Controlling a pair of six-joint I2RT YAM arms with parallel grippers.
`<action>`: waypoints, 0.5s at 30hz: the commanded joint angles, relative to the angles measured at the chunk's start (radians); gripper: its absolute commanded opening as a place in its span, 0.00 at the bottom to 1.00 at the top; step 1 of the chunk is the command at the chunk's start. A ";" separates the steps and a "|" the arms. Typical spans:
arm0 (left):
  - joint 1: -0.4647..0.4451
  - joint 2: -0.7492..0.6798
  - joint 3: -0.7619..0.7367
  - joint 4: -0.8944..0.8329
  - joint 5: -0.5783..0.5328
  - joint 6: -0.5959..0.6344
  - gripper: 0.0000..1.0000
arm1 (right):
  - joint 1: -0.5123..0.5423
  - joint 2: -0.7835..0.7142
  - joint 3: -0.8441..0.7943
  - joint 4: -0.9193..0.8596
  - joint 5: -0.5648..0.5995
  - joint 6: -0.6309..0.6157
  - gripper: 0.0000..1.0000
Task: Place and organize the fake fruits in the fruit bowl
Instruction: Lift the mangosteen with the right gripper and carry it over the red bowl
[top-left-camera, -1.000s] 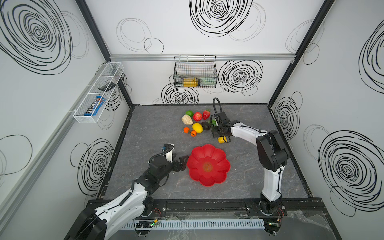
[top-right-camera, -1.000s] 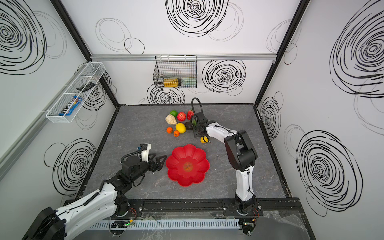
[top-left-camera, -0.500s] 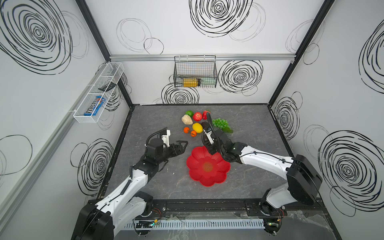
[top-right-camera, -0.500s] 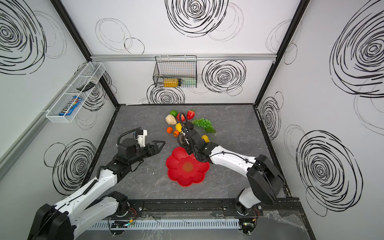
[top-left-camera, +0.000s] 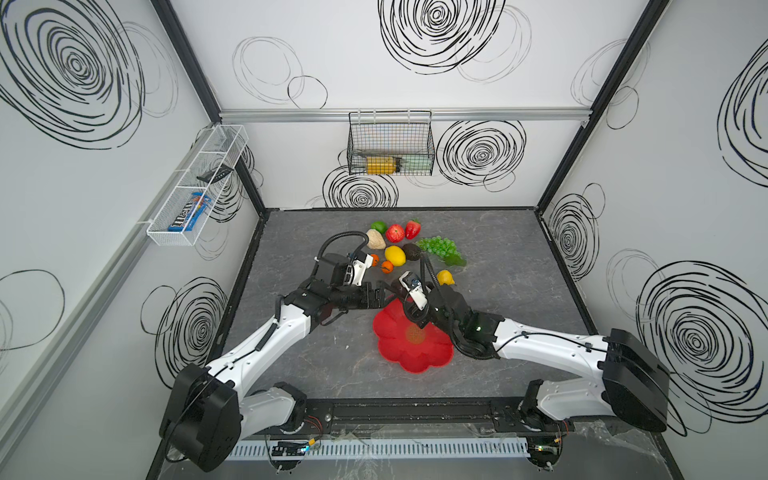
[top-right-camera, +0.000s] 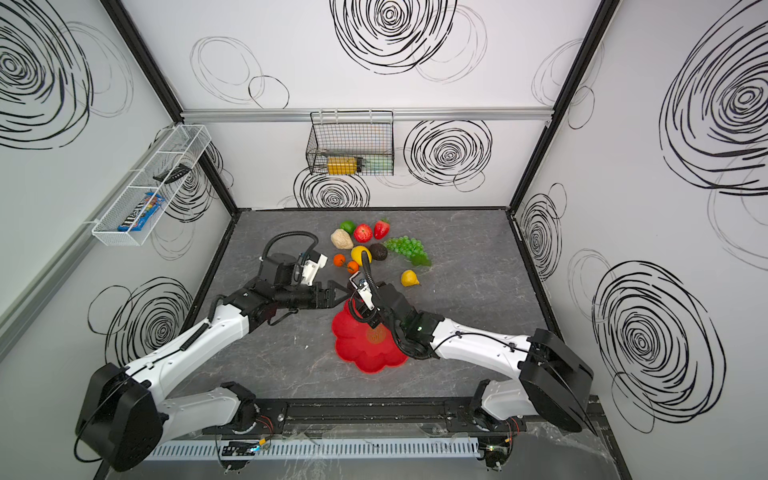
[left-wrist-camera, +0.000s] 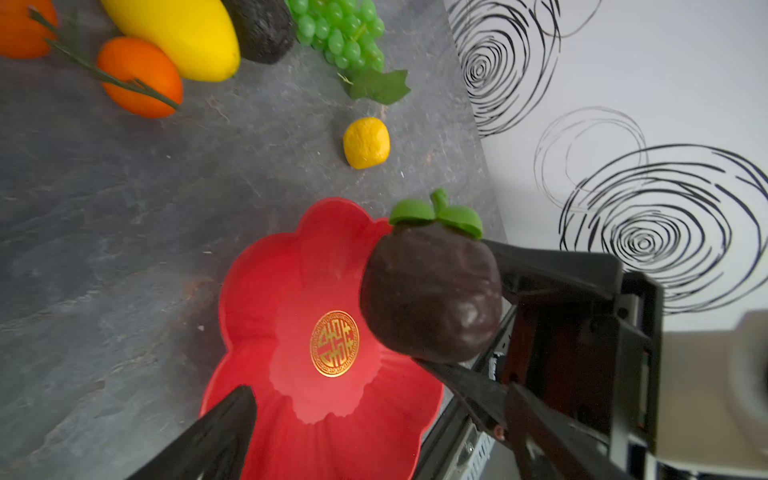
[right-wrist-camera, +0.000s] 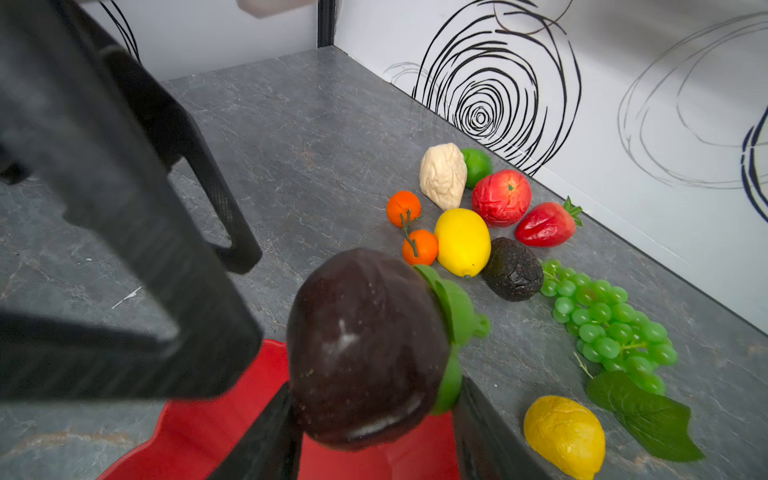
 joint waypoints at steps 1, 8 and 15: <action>-0.003 0.015 0.031 0.028 0.080 0.014 0.99 | 0.027 -0.013 -0.017 0.073 0.029 -0.038 0.56; 0.001 0.050 0.038 0.048 0.085 -0.002 0.99 | 0.057 -0.024 -0.036 0.105 0.053 -0.055 0.56; 0.000 0.072 0.028 0.102 0.092 -0.021 0.89 | 0.092 -0.019 -0.041 0.116 0.077 -0.064 0.56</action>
